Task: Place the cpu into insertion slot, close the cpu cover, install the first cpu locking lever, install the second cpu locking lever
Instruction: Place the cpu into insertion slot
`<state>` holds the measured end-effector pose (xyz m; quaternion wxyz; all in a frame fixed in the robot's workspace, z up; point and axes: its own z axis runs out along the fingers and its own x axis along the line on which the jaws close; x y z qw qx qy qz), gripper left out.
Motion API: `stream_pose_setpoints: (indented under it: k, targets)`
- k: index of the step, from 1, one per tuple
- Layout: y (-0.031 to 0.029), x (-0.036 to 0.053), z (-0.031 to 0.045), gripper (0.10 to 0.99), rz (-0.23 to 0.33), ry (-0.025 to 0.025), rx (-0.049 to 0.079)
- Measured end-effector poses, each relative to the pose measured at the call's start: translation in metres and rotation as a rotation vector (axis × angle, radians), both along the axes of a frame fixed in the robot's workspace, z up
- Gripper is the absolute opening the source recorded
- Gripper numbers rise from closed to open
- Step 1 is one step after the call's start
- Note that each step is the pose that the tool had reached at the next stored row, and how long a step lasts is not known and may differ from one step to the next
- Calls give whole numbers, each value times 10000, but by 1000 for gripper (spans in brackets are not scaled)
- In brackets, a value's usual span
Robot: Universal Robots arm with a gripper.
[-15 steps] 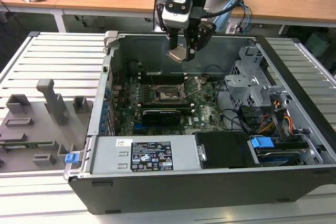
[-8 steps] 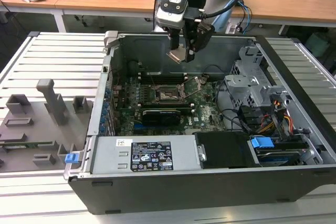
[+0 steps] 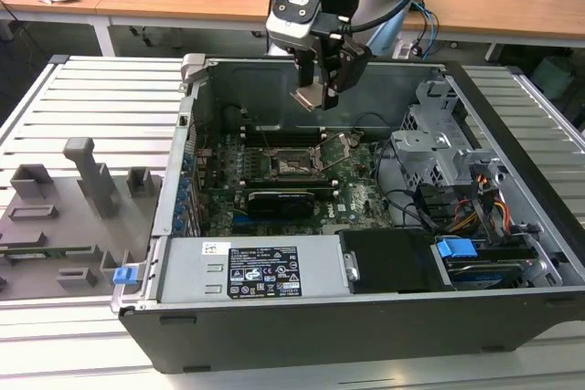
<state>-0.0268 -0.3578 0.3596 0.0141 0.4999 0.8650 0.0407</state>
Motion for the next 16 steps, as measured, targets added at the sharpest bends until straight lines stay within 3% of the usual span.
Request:
stream_pose_setpoints:
  k: [16]
  targets:
    - [0, 0, -22, 541, -2034, 0, -4]
